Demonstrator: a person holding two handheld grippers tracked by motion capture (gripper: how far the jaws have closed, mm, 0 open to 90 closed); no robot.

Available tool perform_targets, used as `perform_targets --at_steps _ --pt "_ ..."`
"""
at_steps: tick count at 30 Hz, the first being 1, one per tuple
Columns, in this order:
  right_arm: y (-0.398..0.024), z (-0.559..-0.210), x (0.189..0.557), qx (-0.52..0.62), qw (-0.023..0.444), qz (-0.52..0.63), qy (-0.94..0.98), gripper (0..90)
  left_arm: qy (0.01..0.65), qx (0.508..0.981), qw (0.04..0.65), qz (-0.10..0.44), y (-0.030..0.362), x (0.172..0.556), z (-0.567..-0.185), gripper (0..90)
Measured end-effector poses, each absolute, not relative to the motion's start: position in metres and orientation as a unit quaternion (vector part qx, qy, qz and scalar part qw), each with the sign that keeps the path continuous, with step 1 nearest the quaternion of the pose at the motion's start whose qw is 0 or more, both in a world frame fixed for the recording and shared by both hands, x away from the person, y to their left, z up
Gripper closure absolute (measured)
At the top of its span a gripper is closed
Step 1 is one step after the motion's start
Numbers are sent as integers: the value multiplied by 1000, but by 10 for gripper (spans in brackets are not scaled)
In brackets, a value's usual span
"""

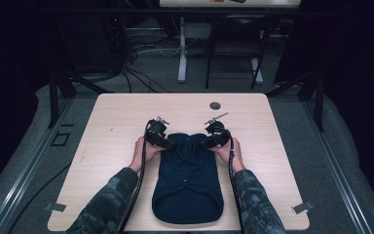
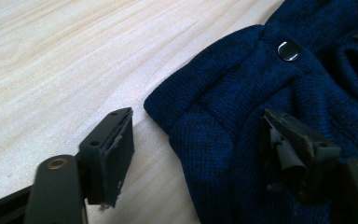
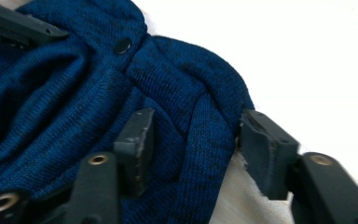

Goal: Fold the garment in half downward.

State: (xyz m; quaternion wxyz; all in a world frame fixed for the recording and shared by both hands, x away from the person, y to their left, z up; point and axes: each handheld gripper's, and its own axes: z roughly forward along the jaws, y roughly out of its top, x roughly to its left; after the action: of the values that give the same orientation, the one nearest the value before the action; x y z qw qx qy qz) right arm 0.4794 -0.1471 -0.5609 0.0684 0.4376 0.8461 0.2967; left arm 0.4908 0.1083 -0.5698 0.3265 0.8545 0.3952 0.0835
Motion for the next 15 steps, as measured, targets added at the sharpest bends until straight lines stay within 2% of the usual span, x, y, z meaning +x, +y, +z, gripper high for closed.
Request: perform_targets --at_steps 10,15 --pt "-143 -562 477 436 73 291 849 647 383 859 329 82 105 488 -568 498" --pt "-141 -562 475 435 79 292 848 682 378 860 333 79 104 487 -568 564"
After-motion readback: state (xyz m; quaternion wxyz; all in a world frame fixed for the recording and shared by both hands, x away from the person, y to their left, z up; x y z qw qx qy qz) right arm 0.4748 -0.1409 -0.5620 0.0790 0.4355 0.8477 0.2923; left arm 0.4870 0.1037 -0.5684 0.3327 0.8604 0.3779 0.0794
